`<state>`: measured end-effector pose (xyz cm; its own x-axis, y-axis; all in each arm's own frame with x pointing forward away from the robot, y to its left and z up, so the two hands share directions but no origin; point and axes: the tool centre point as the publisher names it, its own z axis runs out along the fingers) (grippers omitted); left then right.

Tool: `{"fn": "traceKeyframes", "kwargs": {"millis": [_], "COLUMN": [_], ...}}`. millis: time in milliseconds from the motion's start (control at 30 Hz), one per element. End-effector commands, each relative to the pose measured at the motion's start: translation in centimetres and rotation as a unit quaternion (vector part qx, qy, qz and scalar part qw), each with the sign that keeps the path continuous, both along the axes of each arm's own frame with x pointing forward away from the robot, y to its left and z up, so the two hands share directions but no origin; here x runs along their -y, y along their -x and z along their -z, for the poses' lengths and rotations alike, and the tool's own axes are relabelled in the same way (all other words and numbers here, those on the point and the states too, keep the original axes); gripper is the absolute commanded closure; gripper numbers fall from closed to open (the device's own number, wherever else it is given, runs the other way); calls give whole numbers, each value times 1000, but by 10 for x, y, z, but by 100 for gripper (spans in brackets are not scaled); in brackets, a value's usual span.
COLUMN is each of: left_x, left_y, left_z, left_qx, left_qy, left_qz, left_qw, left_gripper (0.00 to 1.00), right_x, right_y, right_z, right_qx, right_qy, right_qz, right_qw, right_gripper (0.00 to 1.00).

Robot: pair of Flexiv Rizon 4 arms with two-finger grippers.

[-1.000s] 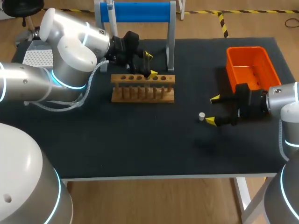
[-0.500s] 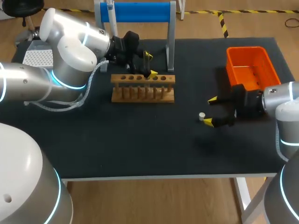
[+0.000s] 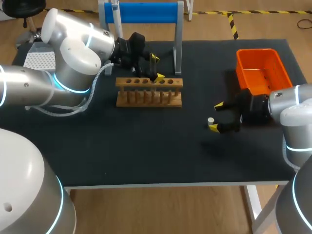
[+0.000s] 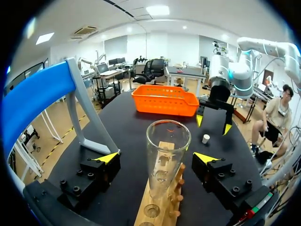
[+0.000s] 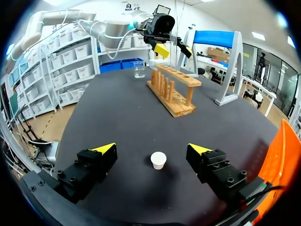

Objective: Invert the test tube, pick up the pipette, mount the tip to pipette, aspirate from beaker and dispense into the tube, eject the tip, return the pipette, and cap with the stopper.

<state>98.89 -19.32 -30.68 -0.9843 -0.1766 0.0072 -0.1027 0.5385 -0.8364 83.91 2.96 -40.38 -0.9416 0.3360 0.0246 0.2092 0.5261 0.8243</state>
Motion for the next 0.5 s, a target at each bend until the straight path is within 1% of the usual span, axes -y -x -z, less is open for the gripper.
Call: {"fn": "traceKeyframes", "kwargs": {"millis": [33,500], "left_x": [0,0], "left_y": [-1,-1], "left_z": [0,0], "left_qx": [-1,-1], "left_qy": [-1,-1], "left_qz": [1,1], "left_qw": [1000,1000], "left_gripper": [0,0], "right_x": [-3,-9], "right_y": [-2,-3], "right_z": [3,13], "right_qx": [-1,0], "right_qy": [4,8], "right_qz": [1,11], "right_qw": [1000,1000], "right_gripper": [0,0]}}
